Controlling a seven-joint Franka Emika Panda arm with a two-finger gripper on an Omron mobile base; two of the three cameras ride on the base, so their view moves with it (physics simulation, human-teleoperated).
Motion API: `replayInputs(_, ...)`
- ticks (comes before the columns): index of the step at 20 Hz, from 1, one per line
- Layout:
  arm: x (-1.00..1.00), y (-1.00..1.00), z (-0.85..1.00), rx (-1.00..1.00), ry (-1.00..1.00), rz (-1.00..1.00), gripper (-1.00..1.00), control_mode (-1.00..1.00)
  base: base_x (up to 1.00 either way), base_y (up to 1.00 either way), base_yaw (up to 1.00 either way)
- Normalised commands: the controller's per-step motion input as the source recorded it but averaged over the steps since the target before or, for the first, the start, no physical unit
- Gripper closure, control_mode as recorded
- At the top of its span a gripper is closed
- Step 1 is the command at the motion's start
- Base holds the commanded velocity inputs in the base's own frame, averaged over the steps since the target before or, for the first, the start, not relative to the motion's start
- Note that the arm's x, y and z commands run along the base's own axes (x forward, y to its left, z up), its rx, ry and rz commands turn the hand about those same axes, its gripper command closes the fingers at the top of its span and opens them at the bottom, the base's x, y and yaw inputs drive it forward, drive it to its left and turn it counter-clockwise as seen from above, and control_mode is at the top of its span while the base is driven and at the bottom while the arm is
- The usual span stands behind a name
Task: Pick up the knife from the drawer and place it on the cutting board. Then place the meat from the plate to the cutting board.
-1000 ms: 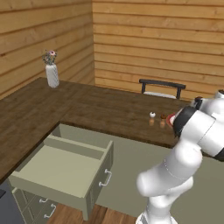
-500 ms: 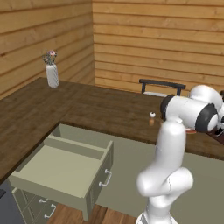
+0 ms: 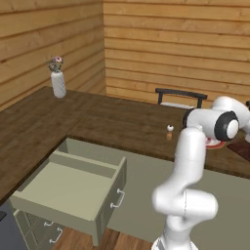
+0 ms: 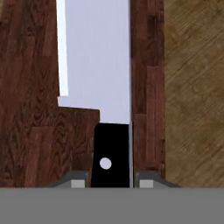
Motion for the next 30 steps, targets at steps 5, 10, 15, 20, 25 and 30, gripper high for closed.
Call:
replayInputs(5,-0.02,-0.16,-0.28,0.0,-0.03,0.0,1.0,-1.0,0.0,0.0,0.0)
replayInputs(10,0.2,0.0,-0.14,0.0,-0.02,0.0,1.0,-1.0,0.0,0.0,0.0)
replayInputs(15,0.0,0.0,-0.1,-0.01,0.0,0.0,-1.0,-1.0,0.0,0.0,0.0)
replayInputs(20,0.05,0.01,0.24,0.0,-0.02,0.0,-1.0,-1.0,0.0,0.0,0.0)
replayInputs(25,0.02,0.44,0.95,-0.01,-0.06,0.0,-1.0,-1.0,0.0,0.0,0.0)
replayInputs(30,0.44,1.0,0.51,-0.06,0.01,0.03,-1.0,-1.0,0.0,0.0,0.0)
